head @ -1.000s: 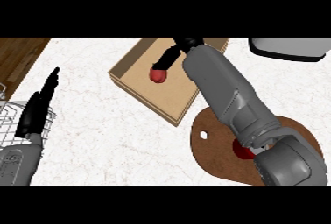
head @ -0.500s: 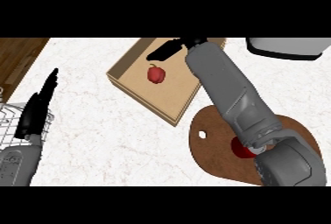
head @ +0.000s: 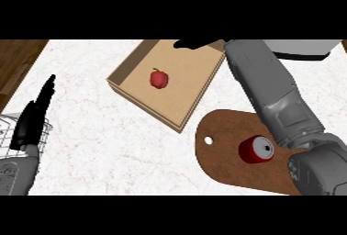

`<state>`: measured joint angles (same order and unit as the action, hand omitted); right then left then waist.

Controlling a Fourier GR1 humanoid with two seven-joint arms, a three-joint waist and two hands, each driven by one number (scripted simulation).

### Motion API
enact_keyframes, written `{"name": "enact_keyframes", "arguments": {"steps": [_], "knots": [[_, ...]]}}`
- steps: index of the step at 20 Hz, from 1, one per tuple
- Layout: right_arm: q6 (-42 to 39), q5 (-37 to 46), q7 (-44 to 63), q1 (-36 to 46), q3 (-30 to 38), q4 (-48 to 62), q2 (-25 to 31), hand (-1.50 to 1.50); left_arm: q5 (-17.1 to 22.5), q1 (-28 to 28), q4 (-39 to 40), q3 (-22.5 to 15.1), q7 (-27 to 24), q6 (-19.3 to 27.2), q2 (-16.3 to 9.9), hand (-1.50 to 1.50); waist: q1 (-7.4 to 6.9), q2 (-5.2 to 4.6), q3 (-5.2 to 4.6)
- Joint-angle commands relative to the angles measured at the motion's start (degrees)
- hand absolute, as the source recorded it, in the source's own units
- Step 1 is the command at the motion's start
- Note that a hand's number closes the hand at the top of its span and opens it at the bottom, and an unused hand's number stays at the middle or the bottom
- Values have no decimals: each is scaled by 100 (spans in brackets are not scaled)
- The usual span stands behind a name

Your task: Pick the bell pepper from the cutting board and place it in the cardboard box

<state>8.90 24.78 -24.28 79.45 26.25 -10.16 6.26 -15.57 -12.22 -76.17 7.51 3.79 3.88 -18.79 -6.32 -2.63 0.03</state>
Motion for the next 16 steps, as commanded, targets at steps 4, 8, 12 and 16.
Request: {"name": "enact_keyframes", "arguments": {"steps": [4, 8, 12, 16], "knots": [[-421, -186, -102, -264, 235, 77, 784, -150, 104, 119, 84, 150, -121, -31, -45, 0, 133, 36, -2], [-1054, -178, -332, -513, 241, 107, 1446, -150, 107, 88, 16, 177, 34, -69, -101, 0, 124, 25, 8], [-1591, -133, -544, -775, 209, 174, 1951, -150, -3, 251, -101, 30, -23, 67, 92, 0, 102, 21, 14], [-2104, 158, -756, -1014, -74, 229, 2355, -150, 14, 192, 2, 119, -129, 47, -6, 0, 78, -9, 17]]}}
